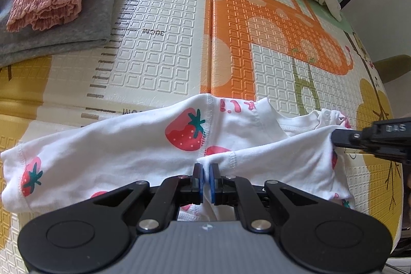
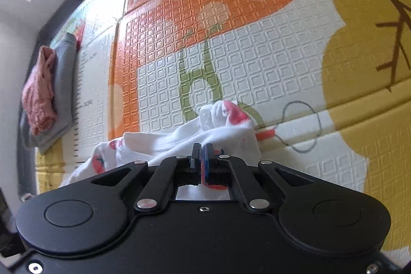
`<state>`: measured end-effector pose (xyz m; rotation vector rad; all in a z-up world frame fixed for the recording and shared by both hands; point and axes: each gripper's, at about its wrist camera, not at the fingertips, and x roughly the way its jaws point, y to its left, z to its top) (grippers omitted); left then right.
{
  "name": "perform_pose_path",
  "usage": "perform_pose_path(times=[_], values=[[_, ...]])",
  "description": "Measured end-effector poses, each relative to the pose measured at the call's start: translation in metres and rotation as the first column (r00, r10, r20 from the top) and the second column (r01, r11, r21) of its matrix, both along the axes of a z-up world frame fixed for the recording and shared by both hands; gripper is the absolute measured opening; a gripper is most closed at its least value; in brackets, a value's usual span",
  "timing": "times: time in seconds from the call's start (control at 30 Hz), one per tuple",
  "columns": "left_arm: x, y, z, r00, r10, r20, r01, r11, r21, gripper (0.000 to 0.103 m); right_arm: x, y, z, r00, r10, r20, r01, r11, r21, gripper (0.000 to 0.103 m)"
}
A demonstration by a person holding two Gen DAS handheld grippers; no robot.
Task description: Fold clothes
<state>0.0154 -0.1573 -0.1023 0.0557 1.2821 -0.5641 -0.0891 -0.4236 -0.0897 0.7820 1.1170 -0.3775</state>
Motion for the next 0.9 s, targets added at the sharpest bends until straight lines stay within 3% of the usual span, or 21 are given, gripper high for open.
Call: perform_pose_path(times=[0.33,0.43,0.57,0.73,0.9], values=[[0.0,0.005,-0.002,1.0,0.013,-0.01,-0.013,1.0,-0.007,0.009,0.025,0.01,-0.025,0.994,0.072,-0.076,-0.076,0.996,-0.048,0.0],[0.002,0.005,-0.002,1.0,0.015,-0.014,-0.015,1.0,-0.008,0.009,0.022,0.005,-0.021,0.997,0.063,-0.053,-0.064,0.998,-0.023,0.0],[0.001,0.005,-0.002,1.0,0.01,-0.011,-0.01,1.0,-0.003,0.01,0.005,-0.003,-0.001,0.999,0.023,0.042,-0.024,1.0,0.013,0.001],[0.002,0.005,-0.002,1.0,0.011,-0.012,-0.011,1.0,-0.003,0.01,-0.004,0.006,0.011,0.996,0.072,0.048,-0.072,0.997,0.0,0.001],[0.003,0.005,-0.002,1.0,0.016,-0.016,-0.016,1.0,-0.004,0.01,-0.007,0.016,-0.003,0.995,0.102,-0.01,-0.102,0.995,-0.002,0.001]])
